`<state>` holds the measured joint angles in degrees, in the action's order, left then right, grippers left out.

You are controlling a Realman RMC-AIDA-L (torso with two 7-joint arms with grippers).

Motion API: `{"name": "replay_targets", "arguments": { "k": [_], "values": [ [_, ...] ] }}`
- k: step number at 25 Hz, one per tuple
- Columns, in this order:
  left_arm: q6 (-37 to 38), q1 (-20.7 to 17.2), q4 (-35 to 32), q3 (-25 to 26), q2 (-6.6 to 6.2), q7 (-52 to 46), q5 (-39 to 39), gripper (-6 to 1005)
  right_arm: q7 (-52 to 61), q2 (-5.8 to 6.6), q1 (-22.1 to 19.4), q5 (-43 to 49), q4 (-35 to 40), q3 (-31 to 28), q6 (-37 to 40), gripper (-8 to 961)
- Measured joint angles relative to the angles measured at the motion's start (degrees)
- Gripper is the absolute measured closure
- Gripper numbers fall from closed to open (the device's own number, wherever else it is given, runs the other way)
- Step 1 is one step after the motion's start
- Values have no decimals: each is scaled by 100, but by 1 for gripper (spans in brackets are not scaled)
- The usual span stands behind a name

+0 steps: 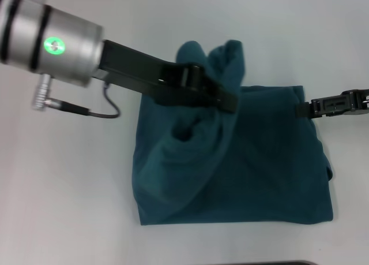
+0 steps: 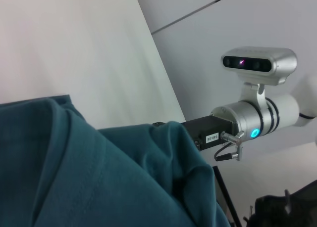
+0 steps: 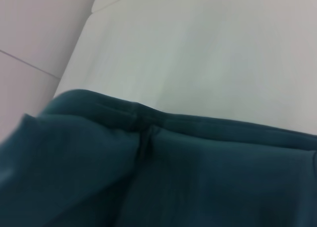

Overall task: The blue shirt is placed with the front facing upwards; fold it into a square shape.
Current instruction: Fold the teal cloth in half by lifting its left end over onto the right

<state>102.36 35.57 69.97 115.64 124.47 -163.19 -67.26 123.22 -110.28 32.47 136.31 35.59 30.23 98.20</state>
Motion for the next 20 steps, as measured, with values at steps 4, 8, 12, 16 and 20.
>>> {"name": "replay_targets", "arguments": {
  "k": [4, 8, 12, 16, 20],
  "values": [
    [-595, 46, -229, -561, -5, -6, -128, 898, 0, -2, 0, 1, -11, 1, -31, 105],
    [-1023, 185, -554, -858, -6, 75, -314, 892, -3, -18, 10, 1, -26, 2, -43, 105],
    [-1306, 283, -671, -1203, -4, 109, -504, 885, -7, -20, 24, 2, -30, 9, -43, 105],
    [-1607, 287, -911, -1455, 2, 136, -589, 879, -45, -20, 16, 1, -35, 9, -59, 105],
    [-1836, 282, -1214, -1458, 0, 289, -715, 872, -53, -19, 0, 0, -42, 9, -84, 105]
  ]
}}
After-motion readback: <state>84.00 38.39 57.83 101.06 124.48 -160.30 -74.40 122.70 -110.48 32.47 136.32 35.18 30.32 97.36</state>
